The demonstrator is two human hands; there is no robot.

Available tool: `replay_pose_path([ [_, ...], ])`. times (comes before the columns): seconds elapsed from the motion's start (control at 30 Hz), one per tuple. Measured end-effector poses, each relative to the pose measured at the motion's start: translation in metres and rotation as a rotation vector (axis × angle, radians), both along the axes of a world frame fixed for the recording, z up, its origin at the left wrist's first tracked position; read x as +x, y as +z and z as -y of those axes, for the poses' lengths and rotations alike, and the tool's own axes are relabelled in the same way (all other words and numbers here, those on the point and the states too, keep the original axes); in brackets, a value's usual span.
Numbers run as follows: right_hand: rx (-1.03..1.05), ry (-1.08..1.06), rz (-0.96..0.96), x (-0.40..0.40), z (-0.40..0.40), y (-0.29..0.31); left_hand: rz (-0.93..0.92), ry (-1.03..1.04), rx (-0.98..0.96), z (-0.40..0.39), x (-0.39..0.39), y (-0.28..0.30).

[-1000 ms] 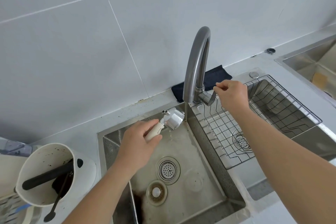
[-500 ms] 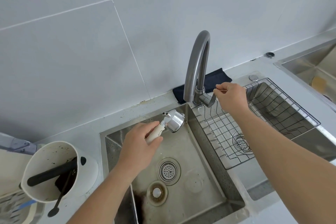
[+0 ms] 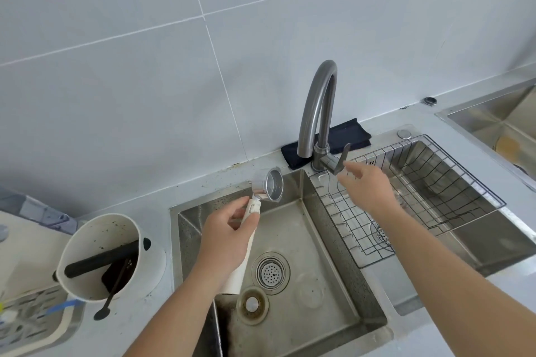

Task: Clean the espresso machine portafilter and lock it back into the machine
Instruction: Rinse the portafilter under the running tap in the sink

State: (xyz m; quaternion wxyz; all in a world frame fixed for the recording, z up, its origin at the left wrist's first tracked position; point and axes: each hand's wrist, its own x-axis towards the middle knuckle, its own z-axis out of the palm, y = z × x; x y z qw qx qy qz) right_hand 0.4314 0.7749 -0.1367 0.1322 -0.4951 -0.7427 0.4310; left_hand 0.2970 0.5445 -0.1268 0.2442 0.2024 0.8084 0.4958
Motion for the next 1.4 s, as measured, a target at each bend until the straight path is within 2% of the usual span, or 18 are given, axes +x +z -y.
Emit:
replay_pose_path([
  [0.33,-0.341,0.049,-0.203,0.026,0.085,-0.011,0.366,0.197,0.242,0.009,0.027,0.021],
  [0.67,-0.585,0.12,-0.331,0.026,0.148,0.003,0.592,0.31,0.265,0.013,0.037,0.01],
  [0.77,-0.714,0.093,-0.387,0.028,0.162,0.014,0.604,0.284,0.244,0.012,0.037,0.007],
  [0.87,-0.797,0.157,-0.373,0.031,0.175,0.025,0.602,0.291,0.249,0.014,0.038,0.006],
  [1.4,-0.881,0.26,-0.306,0.018,0.205,0.024,0.592,0.251,0.221,0.043,0.029,-0.002],
])
